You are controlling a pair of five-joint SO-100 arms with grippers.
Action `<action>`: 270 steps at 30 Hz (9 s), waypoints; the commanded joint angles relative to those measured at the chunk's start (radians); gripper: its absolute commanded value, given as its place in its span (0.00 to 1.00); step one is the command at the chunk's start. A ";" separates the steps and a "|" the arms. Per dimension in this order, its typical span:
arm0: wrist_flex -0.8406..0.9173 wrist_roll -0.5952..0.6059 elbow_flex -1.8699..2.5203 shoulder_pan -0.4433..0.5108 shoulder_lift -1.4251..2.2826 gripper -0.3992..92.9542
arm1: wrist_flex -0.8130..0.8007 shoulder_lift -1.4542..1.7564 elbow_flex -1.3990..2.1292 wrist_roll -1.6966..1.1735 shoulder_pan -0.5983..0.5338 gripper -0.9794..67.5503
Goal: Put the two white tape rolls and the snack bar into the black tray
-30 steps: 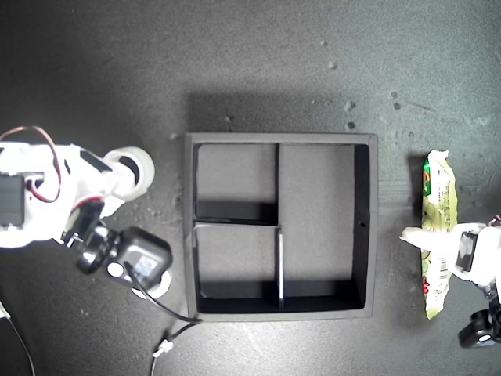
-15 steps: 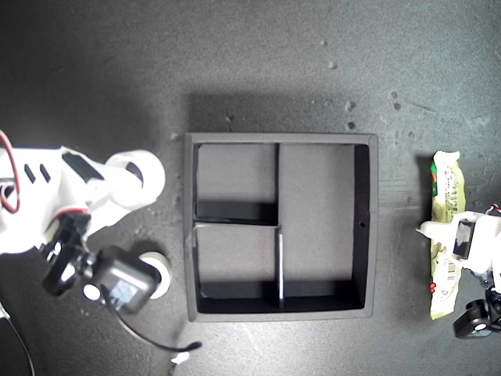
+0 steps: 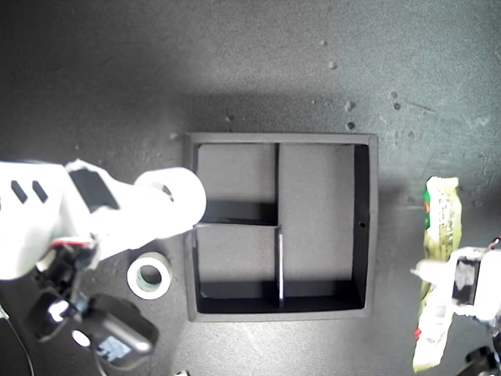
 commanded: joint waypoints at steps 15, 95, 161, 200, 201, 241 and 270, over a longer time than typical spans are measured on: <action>0.018 0.006 -0.344 -0.017 -0.385 0.01 | -0.092 -0.403 -0.581 -0.298 0.058 0.05; -0.339 -0.807 0.275 0.385 -0.350 0.08 | 0.617 -0.006 -0.765 0.561 0.183 0.05; 0.115 -0.388 -0.695 0.259 -0.761 0.06 | -0.118 1.709 1.568 0.922 0.339 0.01; 0.844 -0.333 -1.308 0.183 -0.798 0.15 | -0.089 1.710 1.568 0.917 0.341 0.01; 0.844 -0.347 -1.195 0.164 -0.693 0.14 | -0.089 1.710 1.569 0.917 0.341 0.01; 0.170 -0.380 0.974 -0.089 0.798 0.00 | 0.156 1.709 1.571 0.985 0.382 0.01; 0.334 -0.505 1.321 -0.081 1.402 0.01 | 0.156 1.710 1.571 0.828 0.434 0.01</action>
